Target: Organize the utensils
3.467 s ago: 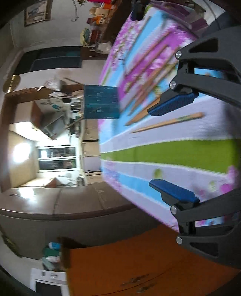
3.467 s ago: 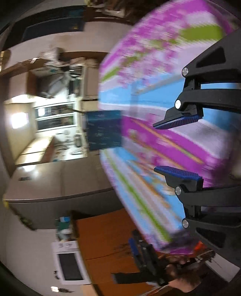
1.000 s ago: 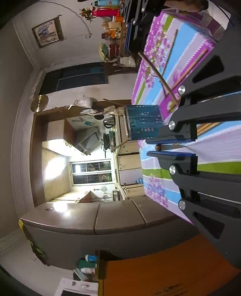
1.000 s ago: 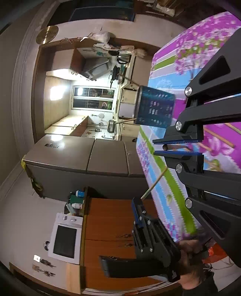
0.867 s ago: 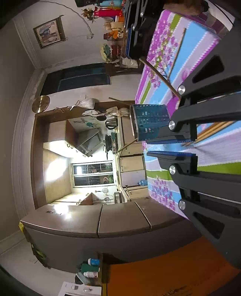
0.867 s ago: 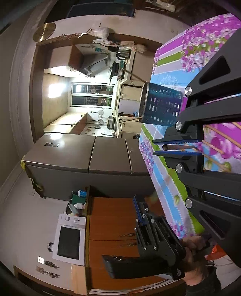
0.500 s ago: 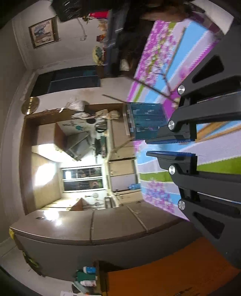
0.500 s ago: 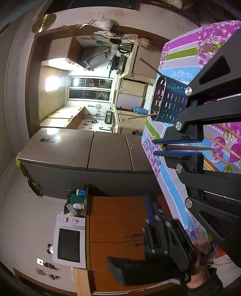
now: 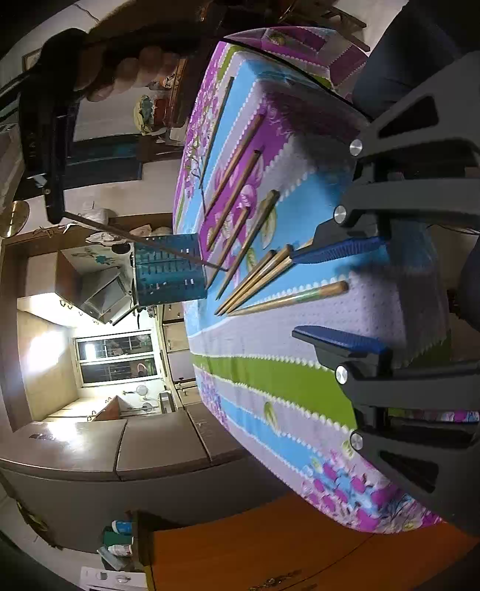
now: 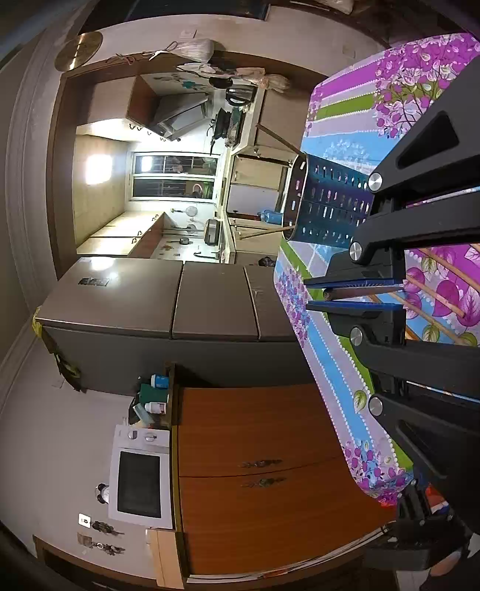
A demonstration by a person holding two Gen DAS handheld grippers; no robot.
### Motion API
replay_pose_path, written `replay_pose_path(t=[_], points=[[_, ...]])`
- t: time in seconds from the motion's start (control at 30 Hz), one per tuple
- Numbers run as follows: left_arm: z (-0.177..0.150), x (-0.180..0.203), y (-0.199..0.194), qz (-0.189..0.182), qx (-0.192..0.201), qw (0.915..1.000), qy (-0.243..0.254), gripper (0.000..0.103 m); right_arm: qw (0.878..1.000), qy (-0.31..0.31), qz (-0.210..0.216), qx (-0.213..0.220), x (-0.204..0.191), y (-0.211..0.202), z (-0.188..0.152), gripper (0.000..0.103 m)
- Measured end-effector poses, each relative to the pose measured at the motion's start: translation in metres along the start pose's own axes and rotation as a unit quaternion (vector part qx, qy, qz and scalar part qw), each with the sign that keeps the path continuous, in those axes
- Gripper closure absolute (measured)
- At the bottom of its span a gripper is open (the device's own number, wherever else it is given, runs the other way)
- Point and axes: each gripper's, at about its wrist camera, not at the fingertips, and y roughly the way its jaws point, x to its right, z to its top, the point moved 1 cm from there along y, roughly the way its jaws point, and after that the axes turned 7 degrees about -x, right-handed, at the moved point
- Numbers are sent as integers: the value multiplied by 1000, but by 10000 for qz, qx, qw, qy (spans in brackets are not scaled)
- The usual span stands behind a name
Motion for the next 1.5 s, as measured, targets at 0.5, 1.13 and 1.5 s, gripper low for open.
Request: replay_pose_path(t=[0.5, 1.13, 1.5], points=[[-18, 5, 7, 205, 129, 9996, -121, 97, 10000, -9, -28, -16, -3, 4, -8, 95], [96, -10, -18, 543, 1366, 9889, 231, 98, 9992, -114, -180, 331, 7, -1, 15, 95], [176, -31, 17, 393, 1433, 9888, 123, 98, 9994, 38, -69, 323, 30, 24, 41, 96]])
